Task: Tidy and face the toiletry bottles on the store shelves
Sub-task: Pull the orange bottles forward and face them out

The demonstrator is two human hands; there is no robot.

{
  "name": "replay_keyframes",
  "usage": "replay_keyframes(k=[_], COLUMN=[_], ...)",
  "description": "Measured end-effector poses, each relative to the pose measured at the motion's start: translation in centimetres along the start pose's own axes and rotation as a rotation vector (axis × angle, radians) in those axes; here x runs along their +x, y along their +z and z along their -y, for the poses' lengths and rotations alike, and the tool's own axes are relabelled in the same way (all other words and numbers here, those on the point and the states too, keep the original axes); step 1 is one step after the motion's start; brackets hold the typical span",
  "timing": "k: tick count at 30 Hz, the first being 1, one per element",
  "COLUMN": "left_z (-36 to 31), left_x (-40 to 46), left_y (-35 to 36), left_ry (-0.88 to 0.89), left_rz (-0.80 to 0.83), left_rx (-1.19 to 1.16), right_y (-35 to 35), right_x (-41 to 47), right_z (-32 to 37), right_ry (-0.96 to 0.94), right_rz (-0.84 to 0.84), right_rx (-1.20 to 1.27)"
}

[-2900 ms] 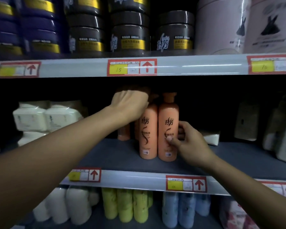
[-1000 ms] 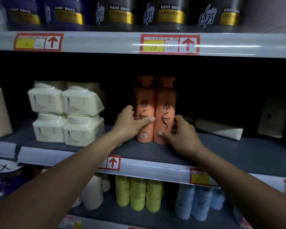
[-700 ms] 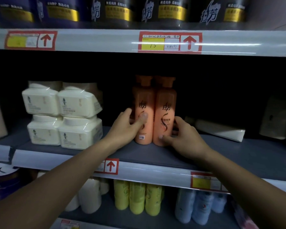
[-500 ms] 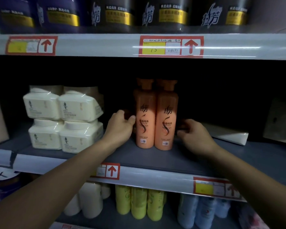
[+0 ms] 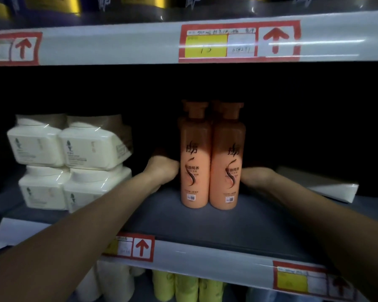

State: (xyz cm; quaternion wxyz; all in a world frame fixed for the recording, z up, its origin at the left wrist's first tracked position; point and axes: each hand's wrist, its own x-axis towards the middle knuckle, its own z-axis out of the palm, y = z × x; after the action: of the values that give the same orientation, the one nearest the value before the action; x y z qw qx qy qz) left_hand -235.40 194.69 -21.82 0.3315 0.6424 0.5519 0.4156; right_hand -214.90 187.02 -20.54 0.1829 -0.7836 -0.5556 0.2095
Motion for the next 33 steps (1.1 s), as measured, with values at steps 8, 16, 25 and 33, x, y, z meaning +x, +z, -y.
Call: replay_keyframes(k=[8,16,25,33], left_z=[0.2,0.4,2.3,2.3], left_x=[0.0,-1.0,-3.6,-8.0], left_y=[0.4,-1.0,-3.4,-5.7], left_ry=[0.086,0.123,0.259,0.326], left_rz=[0.026,-0.022,-0.006,0.076], left_rx=[-0.067,0.032,-0.038,-0.17], right_y=[0.3,-0.3,-0.4,0.1], right_x=[1.6,-0.8,-4.3,-8.4], right_z=[-0.7,-2.1,-5.8,-7.3], right_ry=[-0.159,-0.139,-0.212,-0.321], right_rz=[0.026,-0.131,-0.292,-0.243], right_rx=[0.077,0.213,0.639,0.723])
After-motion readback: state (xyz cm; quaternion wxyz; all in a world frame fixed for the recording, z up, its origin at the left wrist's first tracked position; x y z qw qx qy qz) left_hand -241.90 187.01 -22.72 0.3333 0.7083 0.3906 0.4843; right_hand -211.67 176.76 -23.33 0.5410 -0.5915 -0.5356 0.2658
